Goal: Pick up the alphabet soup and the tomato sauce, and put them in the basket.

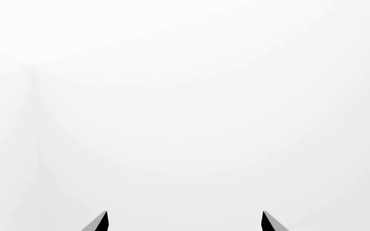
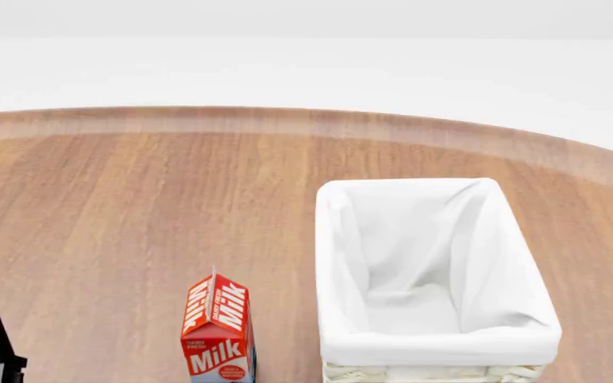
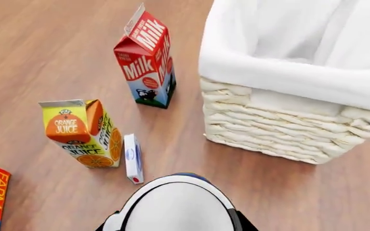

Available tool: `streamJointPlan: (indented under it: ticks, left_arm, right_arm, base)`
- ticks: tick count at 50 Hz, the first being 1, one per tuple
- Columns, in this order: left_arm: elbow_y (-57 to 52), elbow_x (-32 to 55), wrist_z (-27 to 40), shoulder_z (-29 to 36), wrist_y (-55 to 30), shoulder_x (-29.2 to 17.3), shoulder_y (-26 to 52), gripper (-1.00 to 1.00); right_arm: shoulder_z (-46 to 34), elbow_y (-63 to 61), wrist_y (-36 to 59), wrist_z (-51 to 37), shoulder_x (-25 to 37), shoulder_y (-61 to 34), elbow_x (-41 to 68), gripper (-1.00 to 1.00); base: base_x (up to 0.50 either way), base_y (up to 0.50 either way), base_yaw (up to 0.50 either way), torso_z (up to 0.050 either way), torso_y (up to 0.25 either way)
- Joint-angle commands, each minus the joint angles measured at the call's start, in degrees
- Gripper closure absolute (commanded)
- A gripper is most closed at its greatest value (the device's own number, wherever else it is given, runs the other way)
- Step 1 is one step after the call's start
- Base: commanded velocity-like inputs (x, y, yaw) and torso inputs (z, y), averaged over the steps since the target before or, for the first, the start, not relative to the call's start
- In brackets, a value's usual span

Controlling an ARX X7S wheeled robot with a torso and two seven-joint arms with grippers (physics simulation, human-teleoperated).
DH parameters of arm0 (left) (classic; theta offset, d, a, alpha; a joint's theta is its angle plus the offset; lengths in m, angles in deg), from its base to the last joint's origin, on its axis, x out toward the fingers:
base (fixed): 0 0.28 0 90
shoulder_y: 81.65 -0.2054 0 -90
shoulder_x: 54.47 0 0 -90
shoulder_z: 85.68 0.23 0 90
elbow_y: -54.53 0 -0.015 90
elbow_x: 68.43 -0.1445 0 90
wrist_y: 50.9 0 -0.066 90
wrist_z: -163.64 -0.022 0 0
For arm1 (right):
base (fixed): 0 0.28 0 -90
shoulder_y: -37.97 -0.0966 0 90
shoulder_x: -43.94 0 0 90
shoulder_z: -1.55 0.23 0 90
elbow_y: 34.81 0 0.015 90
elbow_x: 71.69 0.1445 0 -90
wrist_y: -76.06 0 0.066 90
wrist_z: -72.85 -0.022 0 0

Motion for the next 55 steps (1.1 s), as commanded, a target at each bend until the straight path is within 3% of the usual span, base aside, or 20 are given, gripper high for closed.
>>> streamJointPlan:
  ticks: [1,9,15,30,55]
  left_arm:
    - [-0.3,0.1,0.1,0.4,-0.8,0.0,0.9,-1.00]
    - [0.0,0.1,0.3,0.3,0.0,-0.2,0.2,-1.00]
    - [0.0,0.2,0.3,0.3,0.0,-0.3,0.2,-1.00]
    - [0.1,0.4,0.6,0.0,0.7,-0.5,-0.5,-1.00]
    - [0.0,1.0,0.7,0.2,-0.3,-0.8,0.7,-1.00]
  right_arm:
    - [3.0,-3.0,0.2,-4.5,2.3,-10.6,8.6,1.00]
    - [3.4,-3.6,0.1,-6.1,2.6,-14.8,11.1,1.00]
    - [2.5,-4.3,-0.4,-11.5,3.5,-25.6,20.7,1.00]
    - [0.2,-4.2,-1.2,-19.5,2.4,-44.8,33.1,1.00]
    - [-4.7,12.7,7.1,-14.5,-6.4,-57.0,22.5,1.00]
  base:
    - [0.00,0.00,0.00,0.000,0.000]
    - [0.00,0.00,0.00,0.000,0.000]
    - [0.00,0.00,0.00,0.000,0.002]
    - [0.00,0.00,0.00,0.000,0.000]
    - [0.00,0.00,0.00,0.000,0.001]
